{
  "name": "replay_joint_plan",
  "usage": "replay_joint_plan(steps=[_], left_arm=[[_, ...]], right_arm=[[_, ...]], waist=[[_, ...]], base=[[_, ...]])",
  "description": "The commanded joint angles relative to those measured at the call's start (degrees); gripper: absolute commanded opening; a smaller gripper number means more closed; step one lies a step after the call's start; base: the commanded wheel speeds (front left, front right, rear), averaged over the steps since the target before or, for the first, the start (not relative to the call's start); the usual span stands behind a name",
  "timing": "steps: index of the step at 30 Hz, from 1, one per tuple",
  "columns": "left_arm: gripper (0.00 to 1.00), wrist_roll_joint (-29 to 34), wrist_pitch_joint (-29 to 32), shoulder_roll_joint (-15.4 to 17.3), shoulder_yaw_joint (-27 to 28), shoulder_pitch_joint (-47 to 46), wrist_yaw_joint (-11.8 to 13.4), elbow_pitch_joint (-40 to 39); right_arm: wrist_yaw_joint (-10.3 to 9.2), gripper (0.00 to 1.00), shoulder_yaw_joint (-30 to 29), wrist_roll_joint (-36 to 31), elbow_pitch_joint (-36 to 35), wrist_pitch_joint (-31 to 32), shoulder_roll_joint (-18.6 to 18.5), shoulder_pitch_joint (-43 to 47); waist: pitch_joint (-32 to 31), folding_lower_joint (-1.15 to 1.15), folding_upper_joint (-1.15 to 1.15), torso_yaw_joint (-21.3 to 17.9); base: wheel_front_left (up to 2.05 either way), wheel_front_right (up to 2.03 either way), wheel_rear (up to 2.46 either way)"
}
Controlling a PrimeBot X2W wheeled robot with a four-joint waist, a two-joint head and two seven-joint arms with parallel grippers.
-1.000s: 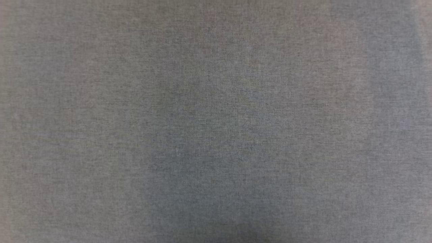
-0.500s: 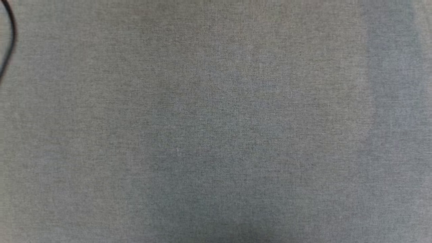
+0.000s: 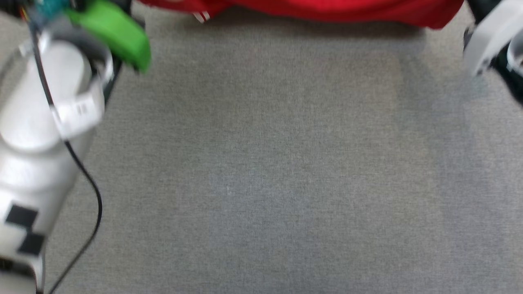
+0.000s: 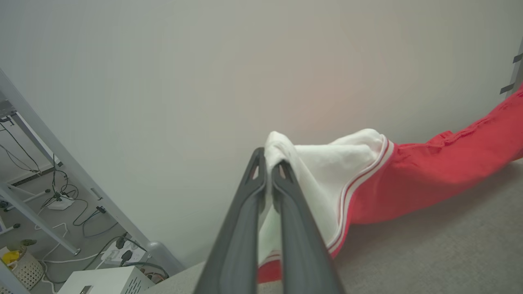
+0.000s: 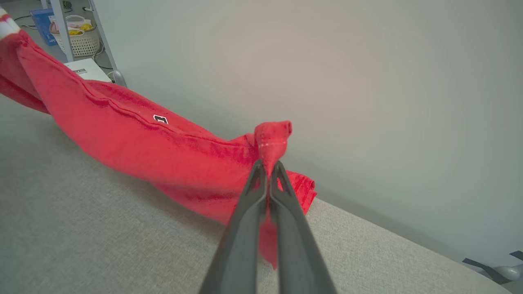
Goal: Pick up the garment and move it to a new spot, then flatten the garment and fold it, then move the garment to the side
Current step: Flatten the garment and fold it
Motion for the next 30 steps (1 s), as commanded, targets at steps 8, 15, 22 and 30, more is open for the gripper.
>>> replay_joint_plan(steps=[8, 15, 22, 30], left_arm=[[0.0, -2.13, 0.04, 4.61, -2.27, 27.82, 5.44, -12.11], [0.0, -7.3, 2.54, 7.07, -3.59, 47.19, 11.23, -21.34], [0.0, -12.19, 2.67, 6.91, -4.07, 60.82, 15.78, -25.52], [0.0, -17.4, 1.98, 6.8, -4.64, 74.45, 18.56, -28.58]], right_arm=[[-0.04, 0.0, 4.98, 5.83, -8.02, -0.38, -7.7, 19.58], [-0.04, 0.0, 3.77, 8.83, -11.95, -1.55, -10.57, 34.25], [-0.04, 0.0, 1.1, 9.28, -14.87, -0.85, -12.25, 47.1], [-0.04, 0.0, -5.94, 10.72, -23.16, 4.12, -14.97, 63.95]], waist=[[-13.54, 0.0, 0.0, 1.43], [-18.33, 0.0, 0.0, 1.31], [-21.26, 0.0, 0.0, 0.94], [-23.28, 0.0, 0.0, 0.25]], base=[[0.0, 0.0, 0.0], [0.0, 0.0, 0.0], [0.0, 0.0, 0.0], [0.0, 0.0, 0.0]])
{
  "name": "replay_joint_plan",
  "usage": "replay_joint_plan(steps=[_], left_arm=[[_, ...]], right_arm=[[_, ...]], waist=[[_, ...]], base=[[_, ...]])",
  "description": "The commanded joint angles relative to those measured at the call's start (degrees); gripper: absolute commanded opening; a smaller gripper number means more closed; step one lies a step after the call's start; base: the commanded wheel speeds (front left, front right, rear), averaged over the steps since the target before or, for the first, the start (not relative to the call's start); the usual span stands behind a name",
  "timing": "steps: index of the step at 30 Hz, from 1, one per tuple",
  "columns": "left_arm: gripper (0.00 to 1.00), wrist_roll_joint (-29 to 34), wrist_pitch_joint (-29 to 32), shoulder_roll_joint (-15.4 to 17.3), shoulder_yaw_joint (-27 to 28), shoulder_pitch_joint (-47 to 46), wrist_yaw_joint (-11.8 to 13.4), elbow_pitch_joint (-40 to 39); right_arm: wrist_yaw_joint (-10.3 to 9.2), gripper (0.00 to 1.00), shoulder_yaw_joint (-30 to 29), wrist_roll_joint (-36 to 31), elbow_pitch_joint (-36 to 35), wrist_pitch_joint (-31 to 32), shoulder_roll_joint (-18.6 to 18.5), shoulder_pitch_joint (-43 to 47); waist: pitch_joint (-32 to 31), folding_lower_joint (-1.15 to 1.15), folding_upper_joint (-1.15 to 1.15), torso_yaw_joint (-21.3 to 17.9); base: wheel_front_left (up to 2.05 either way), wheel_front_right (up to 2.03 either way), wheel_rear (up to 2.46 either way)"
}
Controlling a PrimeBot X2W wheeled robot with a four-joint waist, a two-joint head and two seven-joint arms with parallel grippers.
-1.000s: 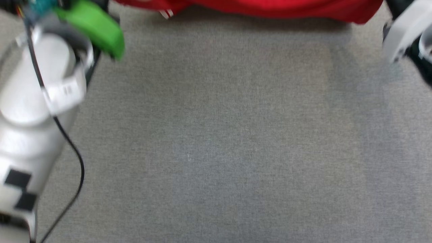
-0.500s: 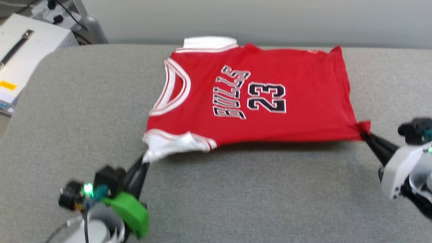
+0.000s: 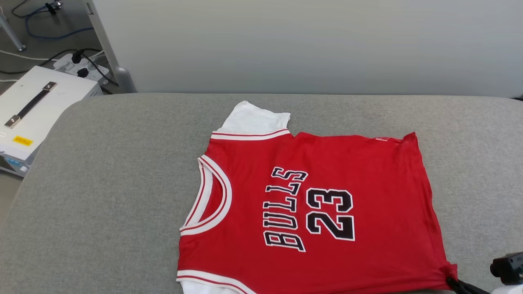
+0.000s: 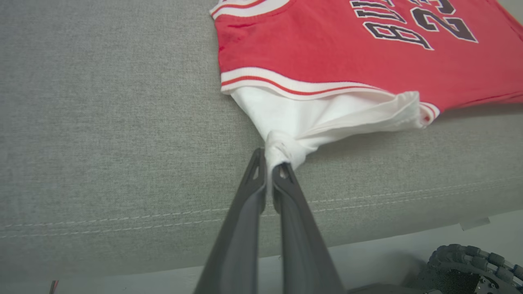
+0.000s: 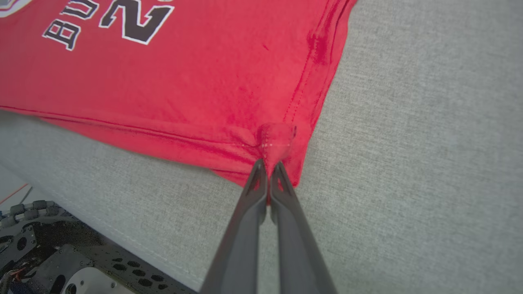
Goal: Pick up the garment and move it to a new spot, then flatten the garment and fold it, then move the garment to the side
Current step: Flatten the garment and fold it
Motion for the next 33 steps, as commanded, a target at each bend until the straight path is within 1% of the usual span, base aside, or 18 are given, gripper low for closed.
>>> replay_joint_plan(steps=[1, 5, 9, 12, 16, 19, 23, 26, 31, 33], left_arm=[[0.0, -0.12, -0.23, 0.42, -0.01, 0.9, 0.45, -0.17], [0.0, 1.09, -0.24, 0.68, -0.31, -0.73, 0.11, -0.21], [0.0, 3.37, 0.77, 1.47, -0.36, -6.17, -1.26, 0.18], [0.0, 4.88, 1.69, 2.09, 0.02, -11.82, -3.18, 0.98], [0.0, 6.91, 3.05, 1.7, -0.02, -19.23, -5.39, 2.41], [0.0, 8.24, 4.18, 1.17, 0.1, -24.32, -6.29, 3.77], [0.0, 8.43, 4.43, 0.67, 1.09, -30.16, -8.27, 7.71], [0.0, 8.24, 4.09, -0.49, 1.31, -33.57, -9.98, 11.57], [0.0, 8.94, 2.73, -2.87, 0.53, -38.1, -12.61, 19.23], [0.0, 8.88, 2.32, -4.35, -0.05, -39.36, -13.84, 22.29]], right_arm=[[-0.09, 0.0, -1.38, 0.77, -0.7, 0.54, -0.49, 1.84], [-0.09, 0.0, -6.06, 0.55, -2.66, 1.6, 0.7, 4.93], [-0.09, 0.0, -10.99, 0.07, -4.59, 2.75, 2.63, 5.99], [-0.09, 0.0, -14.66, -1.2, -6.09, 4.3, 3.63, 5.78], [-0.09, 0.0, -18.55, -2.89, -7.57, 6.57, 5.18, 4.43], [-0.09, 0.0, -20.82, -4.07, -8.39, 8.27, 6.52, 2.31], [-0.09, 0.0, -22.74, -5.82, -8.43, 10.13, 8.68, -1.62], [-0.09, 0.0, -23.88, -7.25, -7.07, 11.49, 10.19, -4.67], [-0.09, 0.0, -23.16, -8.87, -4.44, 13.19, 11.93, -8.66], [-0.09, 0.0, -22.6, -9.43, -3.14, 13.5, 12.25, -9.67]], waist=[[-0.03, 0.01, 0.0, 0.0], [0.3, 0.01, 0.0, 0.44], [1.07, 0.01, 0.0, 0.95], [2.32, 0.01, 0.0, 0.9], [4.78, 0.01, 0.0, 0.34], [7.55, 0.01, 0.0, -0.57], [11.28, 0.01, 0.0, -1.82], [14.19, 0.01, 0.0, -2.33], [17.71, 0.01, 0.0, -2.57], [18.62, 0.01, 0.0, -2.48]], base=[[0.0, 0.0, 0.0], [0.0, 0.0, 0.0], [0.0, 0.0, 0.0], [0.0, 0.0, 0.0], [0.0, 0.0, 0.0], [0.0, 0.0, 0.0], [0.0, 0.0, 0.0], [0.0, 0.0, 0.0], [0.0, 0.0, 0.0], [0.0, 0.0, 0.0]])
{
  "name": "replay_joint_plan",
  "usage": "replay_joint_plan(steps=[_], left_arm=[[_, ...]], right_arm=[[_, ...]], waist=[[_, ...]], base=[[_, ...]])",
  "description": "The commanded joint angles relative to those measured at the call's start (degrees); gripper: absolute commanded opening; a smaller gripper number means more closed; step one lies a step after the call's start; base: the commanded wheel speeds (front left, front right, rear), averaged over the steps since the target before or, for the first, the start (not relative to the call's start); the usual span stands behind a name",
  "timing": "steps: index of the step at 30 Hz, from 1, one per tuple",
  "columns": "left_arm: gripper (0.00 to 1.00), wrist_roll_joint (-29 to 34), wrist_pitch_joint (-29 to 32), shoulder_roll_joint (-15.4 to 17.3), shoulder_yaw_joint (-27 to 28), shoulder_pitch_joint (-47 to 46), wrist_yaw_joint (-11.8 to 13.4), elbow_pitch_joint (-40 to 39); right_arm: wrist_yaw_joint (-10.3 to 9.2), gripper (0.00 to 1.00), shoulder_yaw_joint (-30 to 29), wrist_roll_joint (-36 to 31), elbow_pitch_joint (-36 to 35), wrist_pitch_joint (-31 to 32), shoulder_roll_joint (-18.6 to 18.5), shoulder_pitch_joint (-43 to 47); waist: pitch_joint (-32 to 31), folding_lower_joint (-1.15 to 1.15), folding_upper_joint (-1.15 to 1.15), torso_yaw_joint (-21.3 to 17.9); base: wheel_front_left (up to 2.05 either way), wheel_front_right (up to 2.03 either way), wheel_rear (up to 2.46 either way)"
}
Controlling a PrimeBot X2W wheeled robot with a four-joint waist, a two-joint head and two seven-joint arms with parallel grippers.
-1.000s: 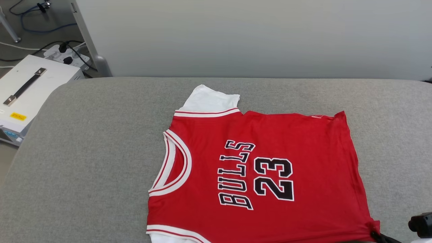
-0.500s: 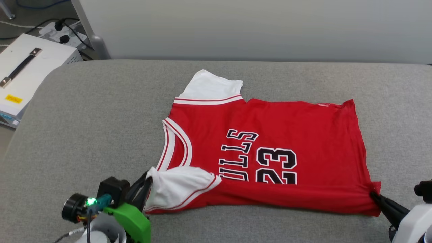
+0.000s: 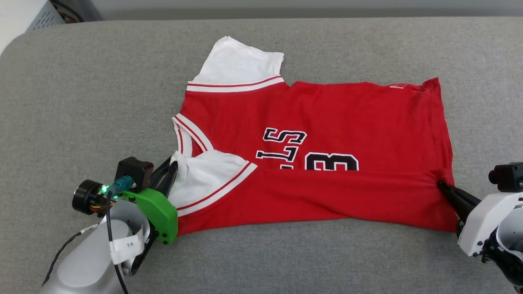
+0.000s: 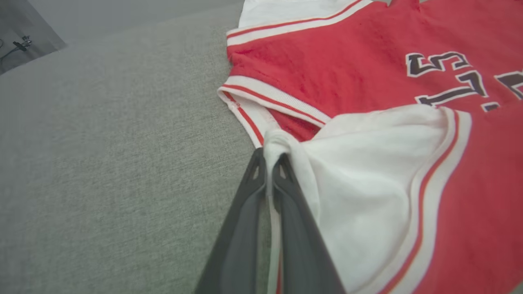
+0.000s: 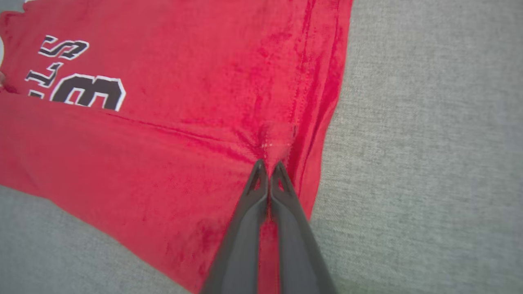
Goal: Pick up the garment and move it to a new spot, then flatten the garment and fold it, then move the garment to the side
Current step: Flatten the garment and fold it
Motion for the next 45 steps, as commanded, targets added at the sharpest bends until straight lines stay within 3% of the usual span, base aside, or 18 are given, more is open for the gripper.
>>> replay_joint_plan(steps=[1, 12, 13, 14, 15, 19, 22, 26, 32, 37, 41, 45], left_arm=[[0.0, 0.37, -0.62, -1.02, -0.35, -1.44, -0.72, 1.95], [0.0, 0.41, -3.34, -5.77, -2.67, -3.0, -4.81, 15.01], [0.2, 0.21, -3.69, -6.01, -2.41, -3.14, -4.98, 15.38], [1.0, 0.08, -4.04, -6.07, -1.92, -3.41, -4.96, 15.45], [1.0, 0.14, -4.29, -5.94, -1.55, -3.71, -4.92, 15.34], [1.0, 0.09, -4.58, -2.99, 0.56, -5.94, -5.32, 12.32], [1.0, -0.99, -0.71, -0.53, 0.74, -7.72, -6.16, 9.8], [1.0, -5.39, 8.97, 2.47, 1.14, -10.27, -7.2, 5.17], [1.0, -12.49, 28.46, 5.95, -1.73, -13.93, -7.87, -1.74], [1.0, -19.84, 45.11, 6.79, -4.84, -15.57, -7.98, -5.86], [1.0, -22.53, 51.83, 6.71, -6.94, -14.84, -7.77, -6.6], [1.0, -23.44, 52.52, 6.2, -8.7, -11.18, -7.44, -3.87]], right_arm=[[-0.08, 0.0, 0.24, -0.66, 1.01, 0.05, 0.26, -1.2], [-0.08, 0.0, 2.31, -0.4, 4.5, -1.87, 1.32, -2.68], [-0.08, 0.33, 2.34, -0.05, 4.4, -2.09, 1.35, -2.49], [-0.08, 0.54, 2.35, 0.18, 4.09, -2.4, 1.18, -2.26], [-0.08, 1.0, 2.17, 0.19, 3.79, -2.87, 0.97, -2.05], [-0.08, 1.0, 0.73, 0.09, 1.13, -4.46, -0.44, -0.31], [-0.08, 1.0, -0.63, -0.68, -0.37, -4.72, -0.83, 0.57], [-0.08, 1.0, -2.36, -1.51, -2.26, -3.66, -0.81, 1.46], [-0.08, 1.0, -3.47, -2.07, -4.04, -0.19, -0.23, 2.45], [-0.08, 1.0, -4.24, -2.47, -4.94, 1.93, 0.32, 3.38], [-0.08, 1.0, -3.96, -2.65, -5.77, 3.52, 1.03, 3.28], [-0.08, 1.0, -3.24, -2.47, -5.81, 4.54, 2.37, 2.08]], waist=[[3.09, 0.0, 0.0, -0.66], [2.01, 0.0, 0.0, -0.14], [1.48, 0.0, 0.0, 0.09], [0.91, 0.0, 0.0, 0.38], [0.44, 0.0, 0.0, 0.65], [-2.39, 0.0, 0.0, 2.13], [-3.66, 0.0, 0.0, 2.83], [-4.5, 0.0, 0.0, 3.55], [-4.76, 0.0, 0.0, 4.09], [-4.77, 0.0, 0.0, 4.15], [-4.31, 0.0, 0.0, 3.15], [-2.88, 0.0, 0.0, 0.86]], base=[[0.0, 0.0, 0.0], [0.0, 0.0, 0.0], [0.0, 0.0, 0.0], [0.0, 0.0, 0.0], [0.0, 0.0, 0.0], [0.0, 0.0, 0.0], [0.0, 0.0, 0.0], [0.0, 0.0, 0.0], [0.0, 0.0, 0.0], [0.0, 0.0, 0.0], [0.0, 0.0, 0.0], [0.0, 0.0, 0.0]])
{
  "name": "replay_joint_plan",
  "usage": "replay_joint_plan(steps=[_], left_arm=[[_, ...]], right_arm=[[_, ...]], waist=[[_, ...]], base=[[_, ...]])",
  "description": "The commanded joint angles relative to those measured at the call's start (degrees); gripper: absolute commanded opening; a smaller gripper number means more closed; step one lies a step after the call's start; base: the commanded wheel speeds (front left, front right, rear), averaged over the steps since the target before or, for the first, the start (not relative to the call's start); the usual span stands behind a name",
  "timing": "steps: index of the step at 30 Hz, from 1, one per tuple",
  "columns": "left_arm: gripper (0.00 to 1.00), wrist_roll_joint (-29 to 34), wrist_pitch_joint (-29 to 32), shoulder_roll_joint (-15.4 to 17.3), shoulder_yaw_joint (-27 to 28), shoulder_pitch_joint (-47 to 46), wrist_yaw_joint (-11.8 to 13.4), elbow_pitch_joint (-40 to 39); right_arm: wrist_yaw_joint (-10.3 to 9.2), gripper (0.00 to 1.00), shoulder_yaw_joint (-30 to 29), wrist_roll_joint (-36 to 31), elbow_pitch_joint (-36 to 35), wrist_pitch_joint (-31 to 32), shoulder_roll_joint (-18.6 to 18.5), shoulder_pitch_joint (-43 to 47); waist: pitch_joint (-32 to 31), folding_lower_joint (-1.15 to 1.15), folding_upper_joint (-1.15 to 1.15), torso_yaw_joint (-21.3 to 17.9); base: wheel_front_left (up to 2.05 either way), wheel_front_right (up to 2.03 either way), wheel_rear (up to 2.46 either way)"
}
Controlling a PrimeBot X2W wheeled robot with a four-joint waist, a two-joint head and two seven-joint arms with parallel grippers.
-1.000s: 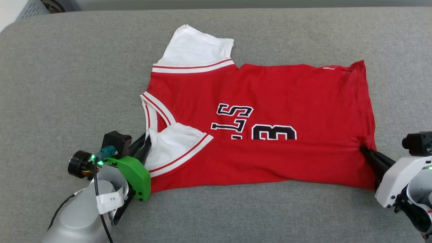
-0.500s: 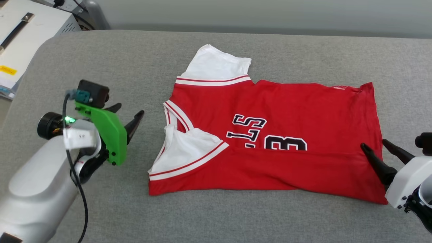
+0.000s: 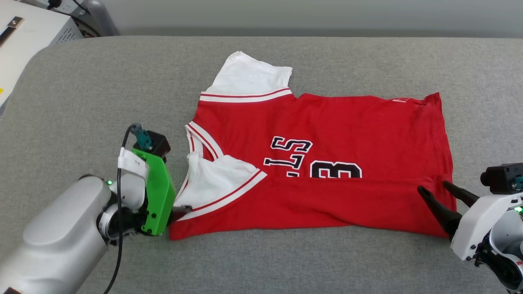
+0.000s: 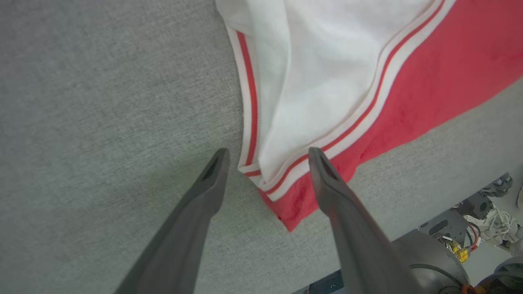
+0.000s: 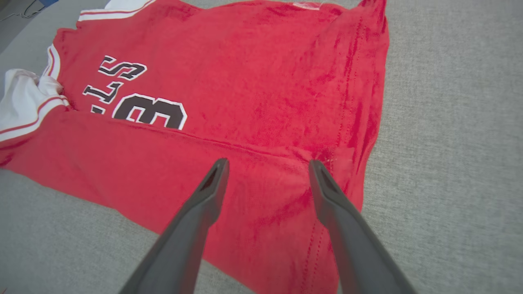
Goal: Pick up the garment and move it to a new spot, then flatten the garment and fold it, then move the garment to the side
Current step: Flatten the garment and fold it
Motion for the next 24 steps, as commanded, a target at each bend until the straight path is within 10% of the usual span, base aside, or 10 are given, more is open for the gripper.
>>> replay_joint_plan(steps=[1, 10, 11, 12, 13, 24], left_arm=[[1.0, -0.3, -0.13, -0.37, -0.5, 1.72, 0.14, 0.72], [1.0, 2.05, -3.05, -2.02, -4.26, 5.49, -0.16, 6.25], [0.66, 2.34, -3.64, -2.21, -4.67, 5.68, -0.21, 6.7], [0.11, 2.44, -4.38, -2.37, -4.82, 5.77, -0.26, 6.89], [0.0, 2.49, -5.49, -2.48, -4.84, 5.76, -0.31, 7.06], [0.0, 2.39, -11.12, 1.14, -6.06, 4.11, -0.46, 1.19]], right_arm=[[-0.05, 1.0, 0.13, -0.14, 0.11, 0.03, 0.28, -0.93], [-0.05, 1.0, 1.59, -0.09, 1.4, -0.2, 0.57, -2.75], [-0.05, 1.0, 1.62, -0.19, 1.43, -0.43, 0.36, -3.04], [-0.05, 1.0, 1.82, -0.39, 1.36, -0.42, 0.0, -3.25], [-0.05, 1.0, 2.0, -0.78, 1.17, -0.41, -0.59, -3.62], [-0.05, 1.0, 5.53, -0.28, -2.24, 14.08, -9.7, -7.5]], waist=[[0.97, 0.0, 0.0, -1.1], [1.38, 0.0, 0.0, -2.68], [1.02, 0.0, 0.0, -2.71], [0.63, 0.0, 0.0, -2.67], [0.06, 0.0, 0.0, -2.64], [-4.05, 0.0, 0.0, -1.8]], base=[[0.0, 0.0, 0.0], [0.0, 0.0, 0.0], [0.0, 0.0, 0.0], [0.0, 0.0, 0.0], [0.0, 0.0, 0.0], [0.0, 0.0, 0.0]])
